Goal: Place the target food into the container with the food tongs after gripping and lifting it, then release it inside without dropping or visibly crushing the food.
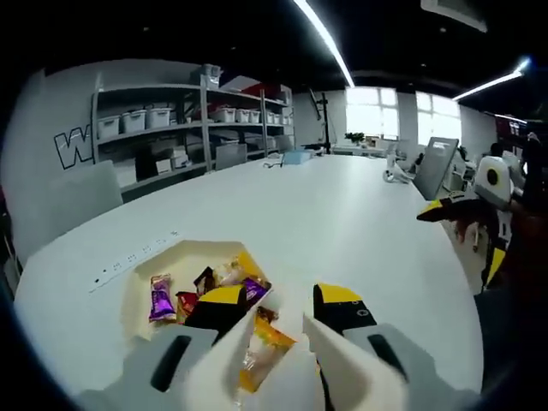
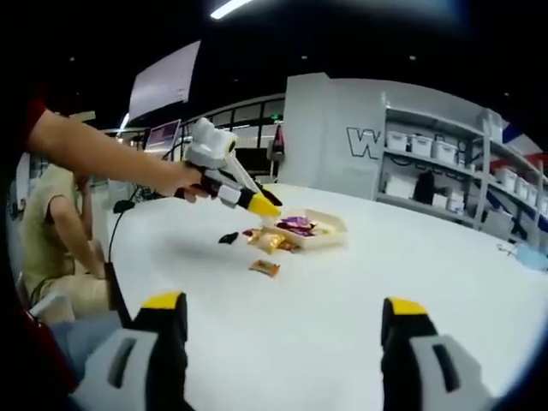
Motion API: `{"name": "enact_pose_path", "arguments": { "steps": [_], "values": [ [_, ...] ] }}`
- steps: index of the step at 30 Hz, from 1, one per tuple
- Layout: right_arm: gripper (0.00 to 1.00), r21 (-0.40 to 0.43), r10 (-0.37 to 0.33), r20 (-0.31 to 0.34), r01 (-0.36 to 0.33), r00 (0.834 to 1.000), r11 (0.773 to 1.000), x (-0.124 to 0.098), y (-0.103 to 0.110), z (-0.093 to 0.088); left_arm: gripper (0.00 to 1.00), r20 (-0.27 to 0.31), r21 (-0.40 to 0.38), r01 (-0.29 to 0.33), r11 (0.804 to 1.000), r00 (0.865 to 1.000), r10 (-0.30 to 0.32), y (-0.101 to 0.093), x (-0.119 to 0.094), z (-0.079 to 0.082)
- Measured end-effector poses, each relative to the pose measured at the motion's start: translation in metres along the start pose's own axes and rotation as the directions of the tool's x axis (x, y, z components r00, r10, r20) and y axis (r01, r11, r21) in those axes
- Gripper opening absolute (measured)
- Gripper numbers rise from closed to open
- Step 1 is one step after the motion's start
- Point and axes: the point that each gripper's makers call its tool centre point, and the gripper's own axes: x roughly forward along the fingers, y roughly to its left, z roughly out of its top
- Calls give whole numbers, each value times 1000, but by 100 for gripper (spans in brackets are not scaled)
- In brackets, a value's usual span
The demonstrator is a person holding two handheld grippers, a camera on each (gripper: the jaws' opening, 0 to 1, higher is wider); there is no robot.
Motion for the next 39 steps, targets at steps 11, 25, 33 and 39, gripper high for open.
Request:
{"name": "enact_pose_path", "arguments": {
  "steps": [11, 25, 33, 39],
  "values": [
    [92, -1, -2, -1, 2, 1000, 1000, -2, 0, -2, 29, -10, -39, 65, 997, 998, -66, -24, 12, -20],
    [92, -2, -4, -5, 4, 1000, 1000, -2, -1, -4, 29, -37, -46, 128, 991, 991, -130, -30, 28, -34],
    [92, 2, -10, -6, 10, 1000, 1000, -2, -1, -4, 29, -46, -59, 132, 990, 990, -135, -22, 30, -45],
    [92, 0, -8, -14, 8, 1000, 1000, 0, 2, -6, 23, -18, -69, 129, 989, 991, -131, -19, 31, -44]
  ]
}}
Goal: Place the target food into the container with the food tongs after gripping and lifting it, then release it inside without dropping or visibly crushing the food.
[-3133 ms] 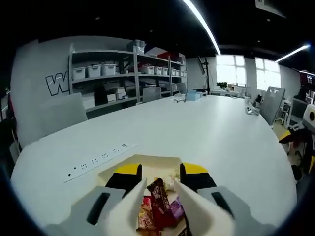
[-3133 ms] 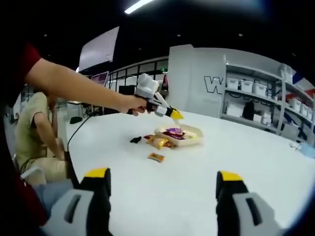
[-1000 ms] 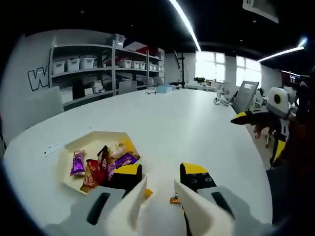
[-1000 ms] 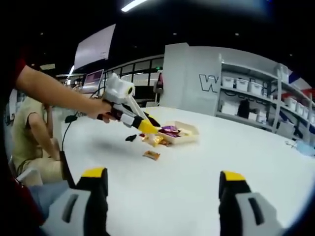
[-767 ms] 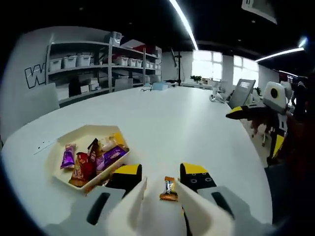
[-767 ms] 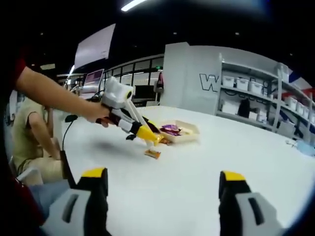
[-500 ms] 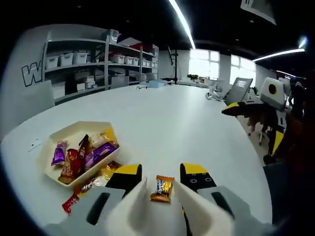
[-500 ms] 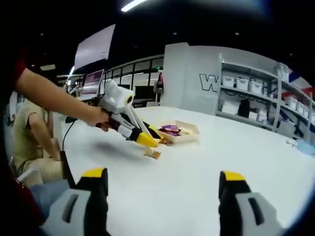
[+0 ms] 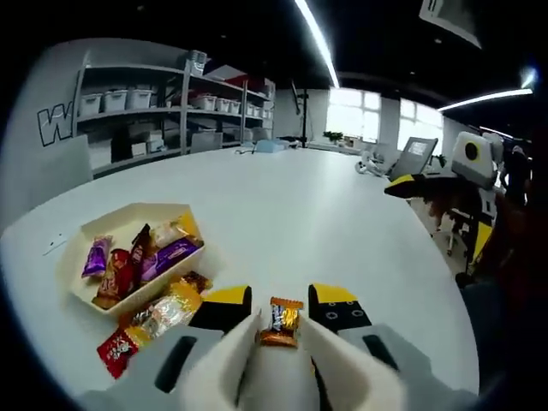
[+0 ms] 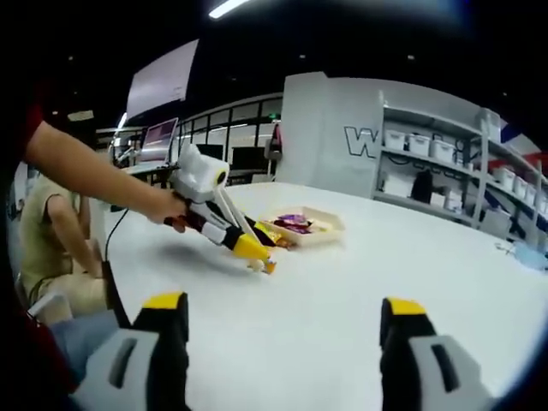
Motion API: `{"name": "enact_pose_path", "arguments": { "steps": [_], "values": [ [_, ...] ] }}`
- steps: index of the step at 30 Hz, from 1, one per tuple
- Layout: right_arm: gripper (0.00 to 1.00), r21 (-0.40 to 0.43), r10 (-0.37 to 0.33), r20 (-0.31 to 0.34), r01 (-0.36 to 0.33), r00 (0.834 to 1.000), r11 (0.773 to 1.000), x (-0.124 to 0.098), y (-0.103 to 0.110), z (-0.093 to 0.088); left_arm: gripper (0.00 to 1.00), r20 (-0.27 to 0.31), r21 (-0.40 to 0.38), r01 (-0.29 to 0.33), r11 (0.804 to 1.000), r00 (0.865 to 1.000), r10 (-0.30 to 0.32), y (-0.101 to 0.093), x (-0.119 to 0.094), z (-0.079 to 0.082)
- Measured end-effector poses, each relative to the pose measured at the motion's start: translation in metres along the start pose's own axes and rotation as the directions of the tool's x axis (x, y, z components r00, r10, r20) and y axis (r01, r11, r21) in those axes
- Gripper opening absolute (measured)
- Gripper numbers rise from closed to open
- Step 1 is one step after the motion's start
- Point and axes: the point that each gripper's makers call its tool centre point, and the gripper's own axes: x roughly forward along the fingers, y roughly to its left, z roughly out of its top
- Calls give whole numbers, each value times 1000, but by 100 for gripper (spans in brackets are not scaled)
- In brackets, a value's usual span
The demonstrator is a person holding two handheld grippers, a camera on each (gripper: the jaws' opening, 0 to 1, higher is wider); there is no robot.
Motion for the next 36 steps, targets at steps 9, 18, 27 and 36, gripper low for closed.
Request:
{"name": "enact_pose_path", "arguments": {
  "steps": [9, 18, 27, 36],
  "values": [
    [91, -8, 12, 11, -12, 1000, 1000, 4, 6, 3, 21, 10, 4, -10, 1000, 1000, 10, -7, 0, 0],
    [92, -6, 13, 19, -13, 1000, 1000, 2, 6, 5, 22, 95, -7, -14, 1000, 995, 15, -11, -9, 25],
    [92, -7, 34, 25, -34, 999, 999, 7, 11, 6, 23, 95, -60, -39, 997, 994, 44, 1, -24, 35],
    [91, -6, 24, 23, -23, 999, 1000, 1, 6, 2, 25, 31, 5, -39, 999, 999, 39, -17, -10, 9]
  ]
}}
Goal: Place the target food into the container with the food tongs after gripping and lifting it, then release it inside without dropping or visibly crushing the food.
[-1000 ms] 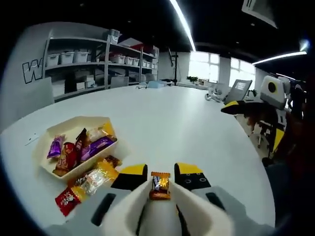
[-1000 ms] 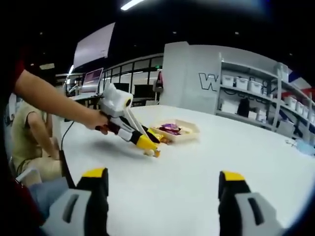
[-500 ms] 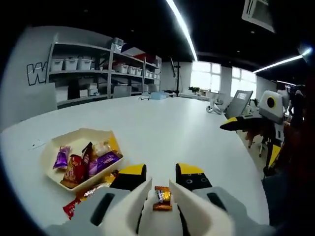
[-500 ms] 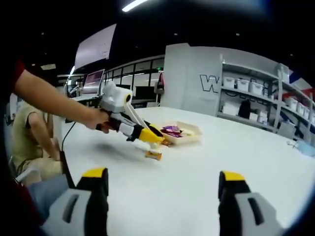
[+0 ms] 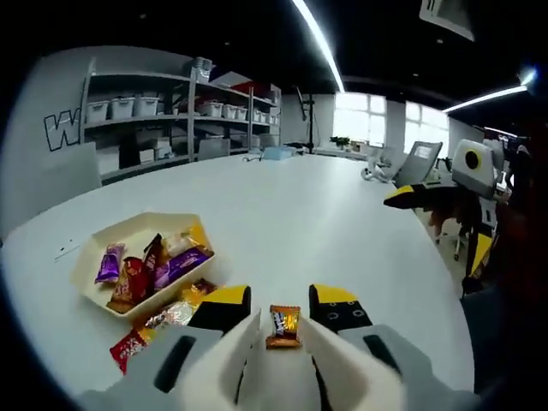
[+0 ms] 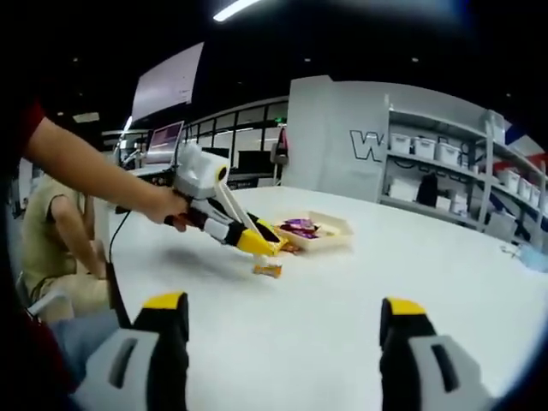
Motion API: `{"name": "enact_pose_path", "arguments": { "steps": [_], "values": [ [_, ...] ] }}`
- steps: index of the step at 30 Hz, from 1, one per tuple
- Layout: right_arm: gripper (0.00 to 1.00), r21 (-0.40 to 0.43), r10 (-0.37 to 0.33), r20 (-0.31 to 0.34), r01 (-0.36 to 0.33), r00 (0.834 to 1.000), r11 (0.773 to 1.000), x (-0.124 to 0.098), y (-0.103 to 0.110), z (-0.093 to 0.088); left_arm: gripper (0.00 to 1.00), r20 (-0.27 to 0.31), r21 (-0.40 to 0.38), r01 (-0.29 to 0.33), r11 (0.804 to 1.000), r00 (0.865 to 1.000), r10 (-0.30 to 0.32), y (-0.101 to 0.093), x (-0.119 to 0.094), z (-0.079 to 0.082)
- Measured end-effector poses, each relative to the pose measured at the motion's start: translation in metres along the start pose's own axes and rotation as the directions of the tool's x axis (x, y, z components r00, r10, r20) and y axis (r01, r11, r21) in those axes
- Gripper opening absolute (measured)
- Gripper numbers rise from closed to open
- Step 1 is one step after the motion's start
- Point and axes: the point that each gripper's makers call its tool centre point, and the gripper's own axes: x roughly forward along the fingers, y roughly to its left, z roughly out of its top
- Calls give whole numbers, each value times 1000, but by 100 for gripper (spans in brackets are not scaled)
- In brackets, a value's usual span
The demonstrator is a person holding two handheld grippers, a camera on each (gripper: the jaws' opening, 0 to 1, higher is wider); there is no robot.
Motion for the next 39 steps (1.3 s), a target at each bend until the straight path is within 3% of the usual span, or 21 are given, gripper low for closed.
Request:
{"name": "enact_pose_path", "arguments": {
  "steps": [6, 9, 16, 22, 32, 34, 35, 39],
  "values": [
    [91, 4, 1, 1, -1, 1000, 1000, 0, 1, 0, 23, -50, 18, -3, 1000, 999, 4, -5, 5, -14],
    [91, 0, 1, -1, -1, 1000, 1000, -1, 2, 0, 21, -52, -44, -26, 999, 998, 24, -3, 2, -13],
    [91, 2, -3, -4, 3, 1000, 1000, -3, 2, -2, 18, -56, -24, -21, 999, 998, 20, -8, 1, -13],
    [91, 1, -9, -2, 9, 1000, 1000, -5, 1, -1, 19, -13, -40, -5, 999, 1000, 5, -15, -10, 6],
    [91, -1, -7, -12, 7, 1000, 1000, -5, 1, -6, 19, -4, -27, -64, 998, 998, 64, 16, -17, 24],
    [91, 3, -9, -11, 9, 1000, 1000, -6, -1, -7, 19, -9, -78, -55, 995, 998, 55, 17, -17, 25],
    [91, 4, -9, -11, 9, 1000, 1000, -6, -1, -7, 19, 0, -33, -81, 996, 997, 81, 23, -17, 27],
    [91, 8, -11, -15, 11, 1000, 1000, -5, -3, -9, 19, 5, -50, -81, 995, 997, 82, 28, -16, 32]
  ]
}}
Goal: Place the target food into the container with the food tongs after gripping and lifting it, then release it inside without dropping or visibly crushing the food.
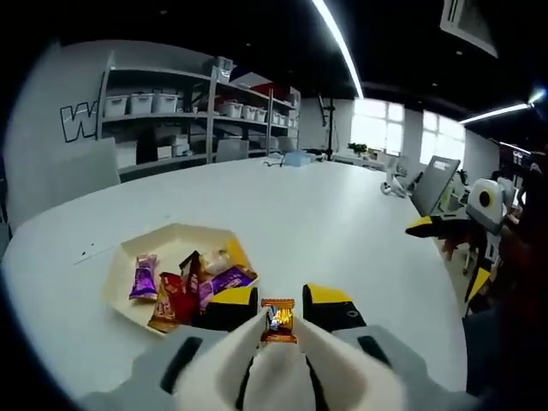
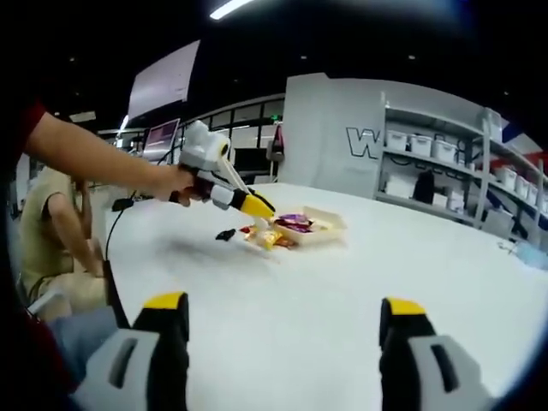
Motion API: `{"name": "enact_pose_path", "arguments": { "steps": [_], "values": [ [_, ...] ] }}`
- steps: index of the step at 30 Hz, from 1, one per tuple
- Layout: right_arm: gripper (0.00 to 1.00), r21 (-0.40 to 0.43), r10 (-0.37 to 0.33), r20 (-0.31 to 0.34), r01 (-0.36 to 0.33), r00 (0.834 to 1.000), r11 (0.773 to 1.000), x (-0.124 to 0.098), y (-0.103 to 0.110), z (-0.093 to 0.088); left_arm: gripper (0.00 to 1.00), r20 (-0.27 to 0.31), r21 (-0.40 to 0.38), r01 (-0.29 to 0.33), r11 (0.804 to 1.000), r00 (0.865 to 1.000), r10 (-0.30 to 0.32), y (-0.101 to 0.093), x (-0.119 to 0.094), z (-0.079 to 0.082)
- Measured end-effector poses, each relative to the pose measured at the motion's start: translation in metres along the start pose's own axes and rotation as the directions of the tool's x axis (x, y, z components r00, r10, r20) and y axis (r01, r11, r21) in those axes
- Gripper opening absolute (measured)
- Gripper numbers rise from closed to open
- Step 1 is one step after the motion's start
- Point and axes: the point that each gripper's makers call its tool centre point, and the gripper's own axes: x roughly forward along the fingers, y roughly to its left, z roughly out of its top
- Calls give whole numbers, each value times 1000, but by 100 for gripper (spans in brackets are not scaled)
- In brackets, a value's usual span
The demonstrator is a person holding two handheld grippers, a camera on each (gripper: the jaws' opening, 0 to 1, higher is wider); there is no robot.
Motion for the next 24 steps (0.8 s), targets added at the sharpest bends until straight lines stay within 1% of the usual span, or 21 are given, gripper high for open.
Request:
{"name": "enact_pose_path", "arguments": {
  "steps": [2, 4, 6, 7, 9, 10, 11, 12, 13, 14, 15, 16, 18, 24],
  "values": [
    [91, 3, 0, -5, 0, 1000, 1000, 1, -1, -3, 19, 3, 0, -10, 1000, 1000, 10, 6, 2, 3],
    [91, 2, -1, -15, 1, 1000, 1000, 2, -1, -7, 19, -4, 25, -32, 999, 999, 32, 14, 4, 7],
    [91, 5, -1, -19, 1, 1000, 1000, 2, -2, -8, 19, -4, 6, -33, 999, 999, 33, 20, 6, 11],
    [91, 6, -1, -21, 1, 1000, 1000, 4, -4, -9, 19, 2, 22, -48, 999, 999, 48, 25, 6, 14],
    [91, 4, -3, -21, 3, 1000, 1000, 5, -6, -8, 20, 0, 6, -53, 999, 999, 53, 32, 9, 18],
    [91, 6, 0, -20, 0, 1000, 1000, 5, -6, -7, 20, 3, 12, -62, 998, 998, 62, 36, 9, 19],
    [91, 10, 7, -10, -7, 1000, 1000, 4, -6, -4, 20, 3, 6, -64, 998, 998, 64, 40, 10, 20],
    [90, 16, 9, -1, -9, 1000, 1000, 4, -6, -2, 20, 24, -38, -75, 996, 997, 76, 46, 11, 25],
    [90, 24, 9, 5, -9, 1000, 1000, 3, -8, 1, 20, 31, -47, -81, 996, 996, 82, 50, 11, 26],
    [90, 25, 8, 7, -8, 1000, 1000, 3, -9, 2, 20, 19, -59, -77, 995, 997, 78, 53, 12, 25],
    [90, 25, 8, 11, -8, 1000, 1000, 2, -10, 3, 20, 12, -42, -86, 995, 996, 87, 56, 13, 24],
    [90, 26, 5, 16, -6, 1000, 1000, 2, -11, 5, 20, 12, -27, -100, 995, 995, 100, 61, 14, 23],
    [90, 30, 2, 25, -3, 1000, 1000, 1, -14, 7, 20, 8, -40, -107, 993, 994, 108, 67, 16, 22],
    [90, 39, -5, 28, 4, 1000, 999, 4, -23, 7, 21, 3, -41, -153, 987, 988, 153, 89, 18, 23]
  ]
}}
